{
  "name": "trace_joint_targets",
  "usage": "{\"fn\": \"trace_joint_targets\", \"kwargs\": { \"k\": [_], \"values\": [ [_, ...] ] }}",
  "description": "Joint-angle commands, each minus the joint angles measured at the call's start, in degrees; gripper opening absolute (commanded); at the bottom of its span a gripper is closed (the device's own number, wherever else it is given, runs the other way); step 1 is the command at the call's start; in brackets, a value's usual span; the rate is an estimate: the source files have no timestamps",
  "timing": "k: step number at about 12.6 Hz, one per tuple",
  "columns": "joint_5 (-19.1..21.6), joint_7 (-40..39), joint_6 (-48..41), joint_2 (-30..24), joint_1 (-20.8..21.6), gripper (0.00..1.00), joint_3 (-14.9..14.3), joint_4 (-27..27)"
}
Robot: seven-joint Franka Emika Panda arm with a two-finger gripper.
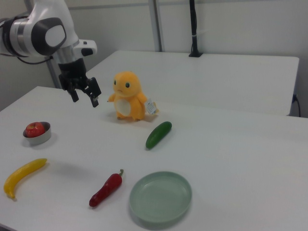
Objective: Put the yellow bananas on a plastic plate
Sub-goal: 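Move the gripper over the yellow banana and lower it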
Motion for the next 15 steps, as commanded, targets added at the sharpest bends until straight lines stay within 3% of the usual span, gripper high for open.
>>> {"fn": "trace_joint_targets", "kwargs": {
  "k": [1,5,8,15],
  "values": [
    [2.8,0.1,1.3,-1.4,1.9,1.00,2.3,-4.1],
    [5.0,7.1,2.6,-5.7,4.8,1.00,7.3,-13.3],
    [5.1,12.6,10.5,-8.3,6.4,1.00,11.6,-22.2],
    [6.2,23.7,25.9,-8.6,11.4,1.00,12.9,-33.3]
  ]
}}
